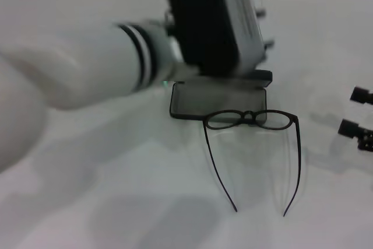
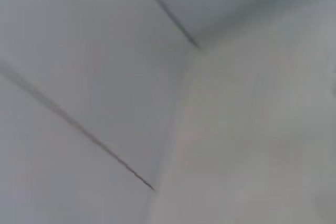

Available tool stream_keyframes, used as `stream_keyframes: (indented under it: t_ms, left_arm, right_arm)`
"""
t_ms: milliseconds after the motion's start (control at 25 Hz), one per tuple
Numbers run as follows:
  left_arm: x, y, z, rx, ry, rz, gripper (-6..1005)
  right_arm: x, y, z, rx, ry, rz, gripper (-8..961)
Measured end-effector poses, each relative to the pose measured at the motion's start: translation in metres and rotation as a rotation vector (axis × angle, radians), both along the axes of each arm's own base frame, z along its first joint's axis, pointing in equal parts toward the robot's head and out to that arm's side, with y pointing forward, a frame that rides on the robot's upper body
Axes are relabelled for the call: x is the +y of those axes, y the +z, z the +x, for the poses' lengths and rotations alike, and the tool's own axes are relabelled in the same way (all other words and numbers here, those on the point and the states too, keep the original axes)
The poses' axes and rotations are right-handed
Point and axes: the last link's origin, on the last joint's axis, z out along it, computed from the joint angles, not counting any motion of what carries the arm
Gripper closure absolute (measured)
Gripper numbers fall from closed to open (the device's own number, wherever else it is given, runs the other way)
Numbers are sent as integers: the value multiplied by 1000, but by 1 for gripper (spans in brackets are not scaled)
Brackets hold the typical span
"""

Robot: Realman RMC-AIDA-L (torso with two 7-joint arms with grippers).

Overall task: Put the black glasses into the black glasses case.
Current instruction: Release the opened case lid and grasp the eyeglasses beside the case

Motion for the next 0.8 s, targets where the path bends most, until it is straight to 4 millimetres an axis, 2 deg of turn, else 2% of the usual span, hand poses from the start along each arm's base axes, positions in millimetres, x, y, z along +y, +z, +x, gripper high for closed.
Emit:
stream_keyframes:
  t_ms: [160, 320, 400, 520, 680, 800]
  left_arm:
    - [-5, 48, 12, -343, 128, -22, 561]
    - [-18, 77, 6, -577, 156, -248, 586]
    - [-27, 88, -6, -648, 133, -377, 603]
    - [-34, 98, -35, -753, 136, -505, 627]
    - [-33, 94, -87, -830, 225, -560, 836]
    - [-37, 89, -106, -839, 223, -572, 833]
  right_arm:
    - [15, 11, -13, -143, 32, -130, 120]
    - [23, 18, -30, -273, 50, -195, 121]
    - [32, 19, -45, -331, 73, -227, 171]
    - [47, 21, -69, -403, 113, -273, 247]
    - [69, 19, -104, -547, 132, -358, 275]
    - [87, 10, -131, -675, 118, -417, 278]
